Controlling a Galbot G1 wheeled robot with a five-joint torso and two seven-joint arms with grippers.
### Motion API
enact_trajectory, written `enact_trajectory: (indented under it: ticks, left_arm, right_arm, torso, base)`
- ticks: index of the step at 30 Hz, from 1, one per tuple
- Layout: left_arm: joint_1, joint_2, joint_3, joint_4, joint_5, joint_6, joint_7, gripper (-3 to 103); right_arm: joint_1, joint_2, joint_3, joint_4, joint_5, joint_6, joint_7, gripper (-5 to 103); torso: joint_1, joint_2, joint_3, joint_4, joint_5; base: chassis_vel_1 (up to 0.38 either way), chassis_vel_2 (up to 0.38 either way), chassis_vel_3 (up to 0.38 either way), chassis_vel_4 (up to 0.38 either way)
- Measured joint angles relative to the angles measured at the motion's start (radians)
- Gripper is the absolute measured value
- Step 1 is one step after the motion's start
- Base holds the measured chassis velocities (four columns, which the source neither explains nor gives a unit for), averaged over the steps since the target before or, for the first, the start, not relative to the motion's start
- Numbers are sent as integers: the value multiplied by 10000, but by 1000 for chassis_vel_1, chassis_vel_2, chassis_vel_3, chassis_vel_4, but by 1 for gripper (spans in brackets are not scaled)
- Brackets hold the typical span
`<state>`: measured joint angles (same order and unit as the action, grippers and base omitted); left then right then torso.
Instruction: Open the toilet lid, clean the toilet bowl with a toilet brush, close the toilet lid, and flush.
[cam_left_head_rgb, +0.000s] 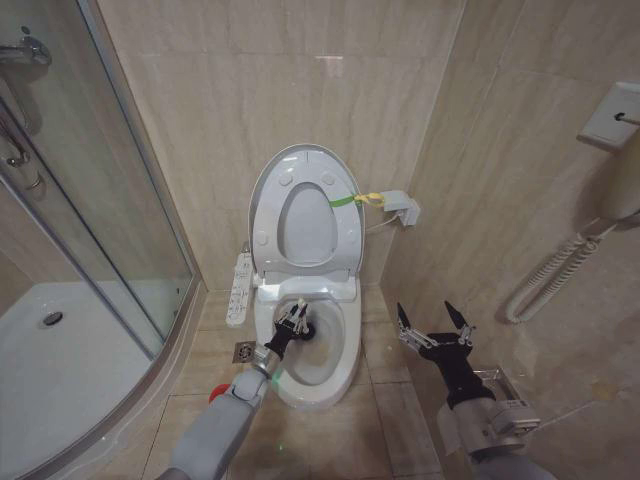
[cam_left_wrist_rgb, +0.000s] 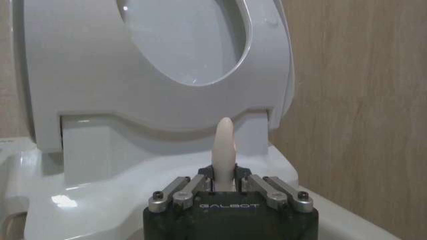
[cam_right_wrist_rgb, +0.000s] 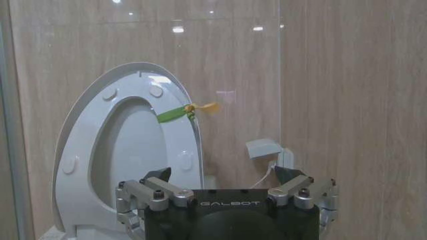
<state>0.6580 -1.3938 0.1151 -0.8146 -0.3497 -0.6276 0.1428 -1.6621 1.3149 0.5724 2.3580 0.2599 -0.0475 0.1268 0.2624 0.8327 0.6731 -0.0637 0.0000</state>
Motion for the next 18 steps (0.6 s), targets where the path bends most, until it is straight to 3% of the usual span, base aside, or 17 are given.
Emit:
enact_trajectory:
  ticks: [8,18]
  left_arm:
    - [176,-76,86,-773,173,183,-303,20]
    - [1038,265,675,-3309,399,742,-815,20]
  right_arm:
    - [0,0,0,0,1,0,0,100]
    - [0,0,0,0,0,0,0,100]
  torso:
    - [0,0,0,0,1]
    - [-1,0,-1,1,1]
  base:
    - [0,0,0,0]
    - [0,0,0,0]
